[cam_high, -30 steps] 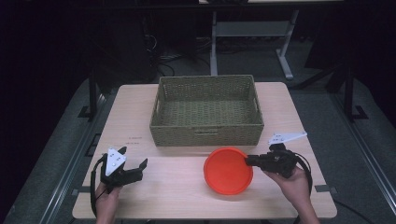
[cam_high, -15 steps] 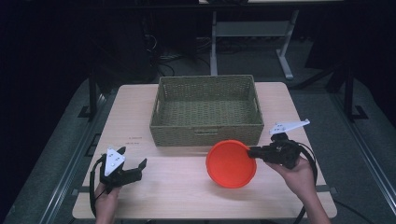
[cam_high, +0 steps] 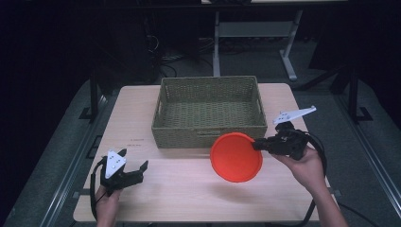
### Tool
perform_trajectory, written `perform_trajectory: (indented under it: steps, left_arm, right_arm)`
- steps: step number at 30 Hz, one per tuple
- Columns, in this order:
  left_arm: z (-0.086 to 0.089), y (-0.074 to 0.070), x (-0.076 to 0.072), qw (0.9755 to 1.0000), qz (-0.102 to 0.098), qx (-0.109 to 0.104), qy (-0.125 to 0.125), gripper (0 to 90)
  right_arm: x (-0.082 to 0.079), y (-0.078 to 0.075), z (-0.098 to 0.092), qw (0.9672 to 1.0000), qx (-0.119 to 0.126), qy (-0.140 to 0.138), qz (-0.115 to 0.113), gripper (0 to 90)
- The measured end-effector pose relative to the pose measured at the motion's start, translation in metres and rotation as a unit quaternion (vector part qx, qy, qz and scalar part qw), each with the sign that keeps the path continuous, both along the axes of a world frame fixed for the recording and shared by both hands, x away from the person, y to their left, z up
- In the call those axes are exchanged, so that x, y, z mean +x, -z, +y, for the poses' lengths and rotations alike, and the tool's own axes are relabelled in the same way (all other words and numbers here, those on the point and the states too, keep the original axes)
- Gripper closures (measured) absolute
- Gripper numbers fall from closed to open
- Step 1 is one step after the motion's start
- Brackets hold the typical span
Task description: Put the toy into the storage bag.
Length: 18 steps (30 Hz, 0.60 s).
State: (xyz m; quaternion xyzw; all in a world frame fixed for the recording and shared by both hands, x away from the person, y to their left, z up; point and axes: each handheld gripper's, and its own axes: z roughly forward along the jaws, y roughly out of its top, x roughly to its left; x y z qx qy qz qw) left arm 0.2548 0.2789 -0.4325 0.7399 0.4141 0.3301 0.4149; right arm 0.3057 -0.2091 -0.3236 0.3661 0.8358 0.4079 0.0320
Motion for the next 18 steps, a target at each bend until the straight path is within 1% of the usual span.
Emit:
perform_trajectory:
  steps: [5, 6, 7, 8, 12, 17, 18]
  left_arm:
    - [0.000, 0.000, 0.000, 1.0000, -0.001, 0.001, 0.000, 12.8]
    - [0.000, 0.000, 0.000, 1.0000, -0.001, 0.001, 0.000, 12.8]
    - [0.000, 0.000, 0.000, 1.0000, 0.000, 0.001, 0.000, 12.8]
    - [0.000, 0.000, 0.000, 1.0000, 0.000, 0.001, 0.000, 12.8]
    - [0.000, 0.000, 0.000, 1.0000, 0.001, 0.001, 0.000, 12.8]
    - [-0.001, 0.001, 0.001, 1.0000, 0.002, -0.001, 0.000, 12.8]
    - [-0.001, 0.001, 0.001, 1.0000, 0.001, -0.001, 0.000, 12.8]
  right_arm:
    - [0.004, -0.007, 0.000, 1.0000, -0.008, 0.001, 0.000, 81.9]
    - [0.004, -0.010, 0.000, 0.9999, -0.010, 0.003, 0.005, 81.9]
    - [0.006, -0.011, 0.000, 0.9999, -0.013, 0.000, 0.000, 81.9]
    - [0.007, -0.013, 0.000, 0.9999, -0.015, 0.003, 0.002, 81.9]
    - [0.011, -0.020, 0.001, 0.9998, -0.019, 0.003, 0.002, 81.9]
    - [0.013, -0.029, 0.003, 0.9997, -0.026, 0.001, -0.004, 81.9]
    - [0.014, -0.030, 0.002, 0.9996, -0.028, -0.003, -0.008, 81.9]
